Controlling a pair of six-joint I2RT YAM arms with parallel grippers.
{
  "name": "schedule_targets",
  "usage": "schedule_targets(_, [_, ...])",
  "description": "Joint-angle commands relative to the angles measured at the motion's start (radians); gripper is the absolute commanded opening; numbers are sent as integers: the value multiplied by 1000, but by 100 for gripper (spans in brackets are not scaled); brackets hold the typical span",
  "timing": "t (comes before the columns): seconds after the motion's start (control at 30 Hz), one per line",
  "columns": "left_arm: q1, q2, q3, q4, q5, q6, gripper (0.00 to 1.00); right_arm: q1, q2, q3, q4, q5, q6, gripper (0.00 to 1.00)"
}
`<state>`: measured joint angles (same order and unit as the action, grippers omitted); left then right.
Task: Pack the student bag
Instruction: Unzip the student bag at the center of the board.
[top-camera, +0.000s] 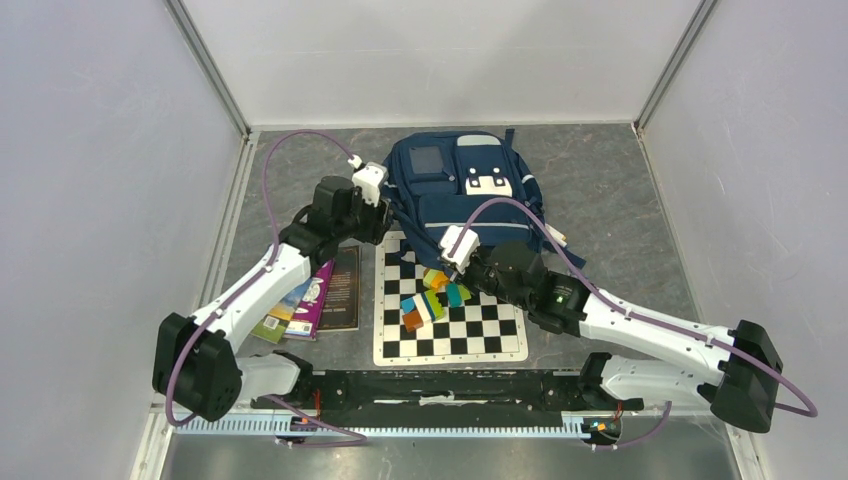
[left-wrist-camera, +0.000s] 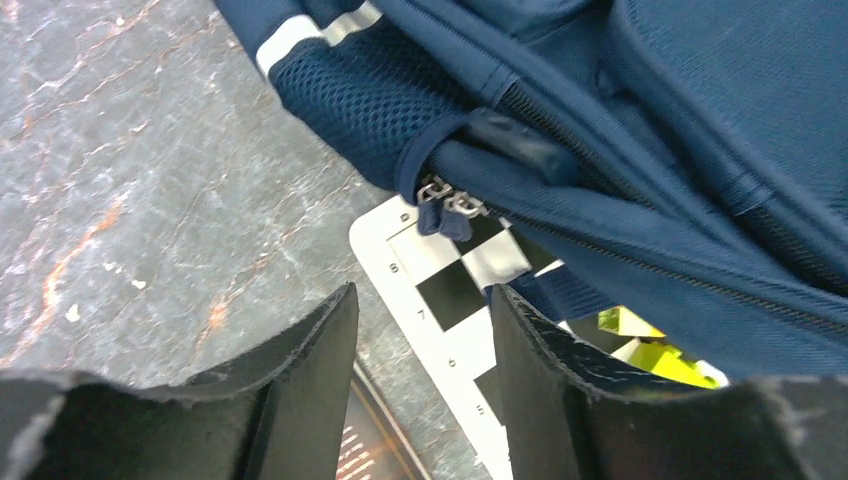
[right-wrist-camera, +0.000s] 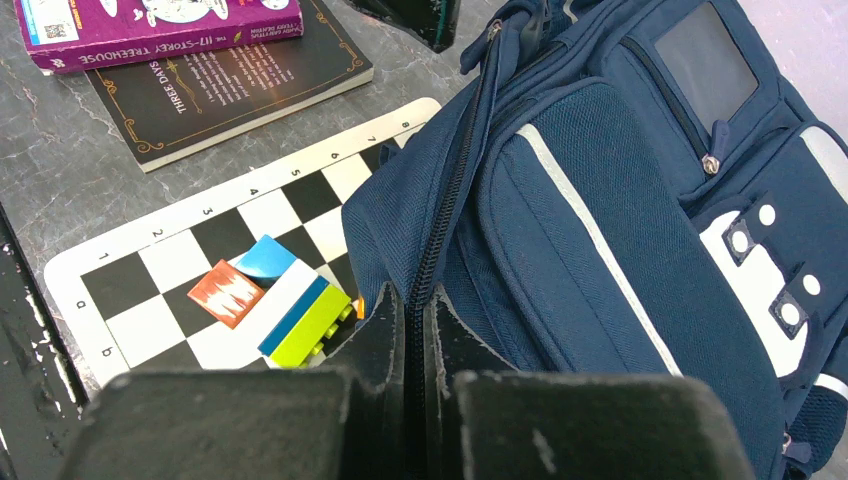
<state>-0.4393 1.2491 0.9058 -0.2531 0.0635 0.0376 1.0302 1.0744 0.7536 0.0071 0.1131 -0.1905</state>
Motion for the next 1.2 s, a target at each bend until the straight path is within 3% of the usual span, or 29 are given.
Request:
schedule_targets(0.0, [2, -13, -6, 120, 63, -76, 62, 1, -39, 54, 140, -15, 26, 0])
schedule_targets(0.13, [3, 23, -11, 189, 54, -102, 64, 1, -32, 57, 145, -32, 38, 0])
schedule_targets(0.63, [3, 150, 46, 192, -1, -149, 59, 1, -36, 71, 169, -72, 63, 0])
schedule_targets(0.9, [3, 183, 50, 298, 51, -220, 54, 1, -22, 86, 156, -67, 58, 0])
schedule_targets(1.07, [4, 172, 18, 334, 43, -213, 35, 1, -12, 90, 154, -59, 59, 0])
schedule_targets(1.17, [4, 143, 24, 286, -24, -165, 32, 1, -5, 90, 152, -55, 58, 0])
